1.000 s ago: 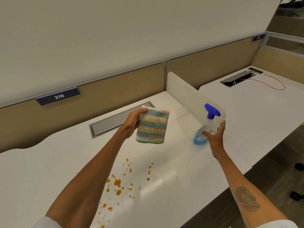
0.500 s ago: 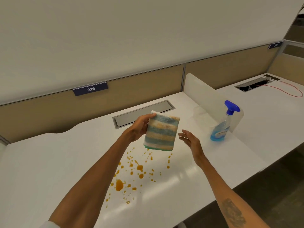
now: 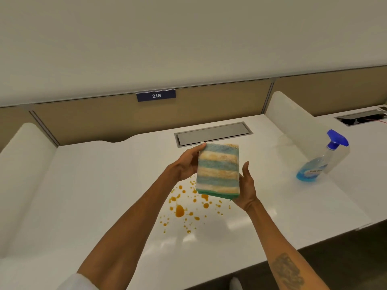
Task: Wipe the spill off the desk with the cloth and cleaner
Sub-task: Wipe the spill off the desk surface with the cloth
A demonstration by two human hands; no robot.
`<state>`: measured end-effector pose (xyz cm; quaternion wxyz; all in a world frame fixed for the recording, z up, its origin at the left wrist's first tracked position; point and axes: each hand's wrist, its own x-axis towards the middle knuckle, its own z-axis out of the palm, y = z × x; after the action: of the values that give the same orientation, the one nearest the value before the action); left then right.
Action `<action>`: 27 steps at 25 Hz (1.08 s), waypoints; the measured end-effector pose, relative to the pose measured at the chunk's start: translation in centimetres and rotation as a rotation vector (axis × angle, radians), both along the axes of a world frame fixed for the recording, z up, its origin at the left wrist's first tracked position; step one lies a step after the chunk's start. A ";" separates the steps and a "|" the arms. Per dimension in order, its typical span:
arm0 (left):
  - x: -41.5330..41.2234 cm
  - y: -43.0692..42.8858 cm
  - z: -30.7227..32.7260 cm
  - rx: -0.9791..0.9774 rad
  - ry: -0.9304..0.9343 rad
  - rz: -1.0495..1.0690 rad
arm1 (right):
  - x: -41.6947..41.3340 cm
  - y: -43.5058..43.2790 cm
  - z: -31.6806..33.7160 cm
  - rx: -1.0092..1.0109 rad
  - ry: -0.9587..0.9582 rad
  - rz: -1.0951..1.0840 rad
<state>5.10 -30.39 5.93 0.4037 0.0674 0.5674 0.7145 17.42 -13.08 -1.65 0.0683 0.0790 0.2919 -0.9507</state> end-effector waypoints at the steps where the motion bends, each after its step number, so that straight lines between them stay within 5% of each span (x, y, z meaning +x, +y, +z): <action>1: 0.4 -0.3 -0.3 0.008 -0.029 0.002 | 0.2 -0.9 -0.3 -0.042 -0.001 0.015; 12: 1.9 -1.9 -4.8 -0.063 -0.143 0.094 | 2.1 -4.2 -3.2 -0.097 -0.136 0.009; 17: 2.5 -2.1 -7.0 -0.174 -0.026 0.187 | 3.4 -3.6 -4.6 -0.073 -0.246 -0.031; 20: 2.9 -3.9 -9.0 -0.292 0.143 0.340 | 4.5 -2.9 -5.8 -0.064 -0.272 -0.113; 24: 3.6 -9.3 -12.8 -0.651 0.617 0.395 | 5.8 -1.2 -6.7 0.034 -0.285 -0.236; 27: 4.1 -13.8 -15.6 -0.907 0.722 0.356 | 6.6 0.5 -6.6 0.144 -0.291 -0.347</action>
<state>9.16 -44.22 -9.70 0.0485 0.0308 0.9190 0.3901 24.00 -12.59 -8.23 -0.0605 0.2688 0.3283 -0.9035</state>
